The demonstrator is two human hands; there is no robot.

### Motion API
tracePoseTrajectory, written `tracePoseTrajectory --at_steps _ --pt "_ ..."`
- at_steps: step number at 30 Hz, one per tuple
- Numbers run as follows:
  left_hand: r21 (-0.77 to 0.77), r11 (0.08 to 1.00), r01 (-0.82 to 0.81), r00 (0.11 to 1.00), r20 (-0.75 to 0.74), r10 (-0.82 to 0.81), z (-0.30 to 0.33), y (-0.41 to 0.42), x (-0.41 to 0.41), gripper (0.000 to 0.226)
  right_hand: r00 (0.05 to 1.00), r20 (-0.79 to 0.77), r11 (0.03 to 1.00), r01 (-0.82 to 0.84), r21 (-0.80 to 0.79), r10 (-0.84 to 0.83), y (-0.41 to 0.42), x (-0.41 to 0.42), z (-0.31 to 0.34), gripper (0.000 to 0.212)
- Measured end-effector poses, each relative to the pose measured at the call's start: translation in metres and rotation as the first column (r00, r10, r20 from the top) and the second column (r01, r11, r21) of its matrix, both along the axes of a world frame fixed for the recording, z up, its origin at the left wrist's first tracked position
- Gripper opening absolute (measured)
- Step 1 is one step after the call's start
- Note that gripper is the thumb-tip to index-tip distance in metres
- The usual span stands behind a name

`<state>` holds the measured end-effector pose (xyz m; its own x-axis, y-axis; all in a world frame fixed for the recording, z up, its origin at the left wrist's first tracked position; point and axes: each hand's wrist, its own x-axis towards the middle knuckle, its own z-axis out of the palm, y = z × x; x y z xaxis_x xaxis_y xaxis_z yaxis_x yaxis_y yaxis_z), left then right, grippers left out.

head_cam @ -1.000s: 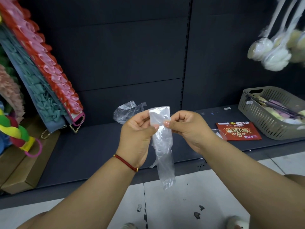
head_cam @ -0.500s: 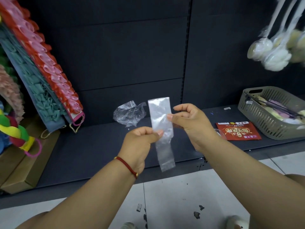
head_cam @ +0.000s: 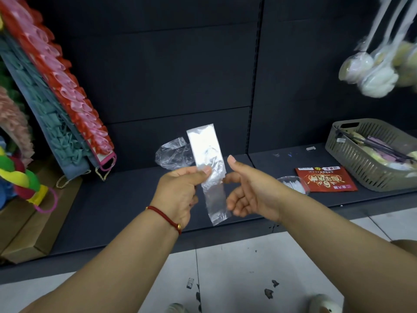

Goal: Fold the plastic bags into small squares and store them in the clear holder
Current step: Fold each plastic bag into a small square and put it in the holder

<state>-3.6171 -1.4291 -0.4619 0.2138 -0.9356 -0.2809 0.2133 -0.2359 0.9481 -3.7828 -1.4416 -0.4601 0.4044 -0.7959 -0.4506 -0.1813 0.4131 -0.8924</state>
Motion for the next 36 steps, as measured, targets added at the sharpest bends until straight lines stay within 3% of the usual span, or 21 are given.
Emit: tracePoseTrajectory --at_steps 6,10,15,19,21,28,32,36 --pt "-0.162 0.987 -0.006 0.997 0.073 0.018 0.001 0.007 -0.008 0.007 0.974 0.228 0.987 -0.028 0.156 -0.008 0.004 0.001 0.006 0.084" --pt "-0.095 0.995 0.025 0.999 0.025 -0.023 0.002 0.008 -0.012 0.008 0.969 0.236 0.994 0.049 0.098 -0.071 -0.001 0.004 -0.003 0.091" --pt "0.119 0.983 0.143 0.989 -0.053 -0.138 -0.002 0.009 -0.009 0.011 0.949 0.289 0.991 0.137 -0.013 -0.127 -0.005 0.001 -0.006 0.068" --pt "0.154 0.976 0.154 0.988 -0.019 -0.153 -0.004 0.01 -0.009 0.027 0.956 0.268 0.984 0.148 -0.094 -0.118 -0.005 0.0 -0.006 0.03" --pt "0.149 0.979 0.141 0.989 0.021 -0.146 -0.006 0.011 -0.009 0.031 0.961 0.244 0.979 0.162 -0.122 -0.129 -0.004 0.0 -0.007 0.023" --pt "0.03 0.991 0.128 0.969 0.21 -0.131 -0.012 0.014 -0.012 0.02 0.949 0.238 0.951 0.253 -0.179 -0.208 -0.003 0.001 -0.008 0.021" --pt "-0.005 0.989 0.146 0.953 0.269 -0.14 -0.012 0.019 -0.014 0.017 0.94 0.269 0.925 0.282 -0.257 -0.212 -0.003 0.001 -0.007 0.04" --pt "0.036 0.994 0.101 0.965 0.239 -0.107 -0.007 0.015 -0.014 0.036 0.951 0.219 0.881 0.289 -0.376 -0.219 -0.005 -0.001 -0.004 0.055"
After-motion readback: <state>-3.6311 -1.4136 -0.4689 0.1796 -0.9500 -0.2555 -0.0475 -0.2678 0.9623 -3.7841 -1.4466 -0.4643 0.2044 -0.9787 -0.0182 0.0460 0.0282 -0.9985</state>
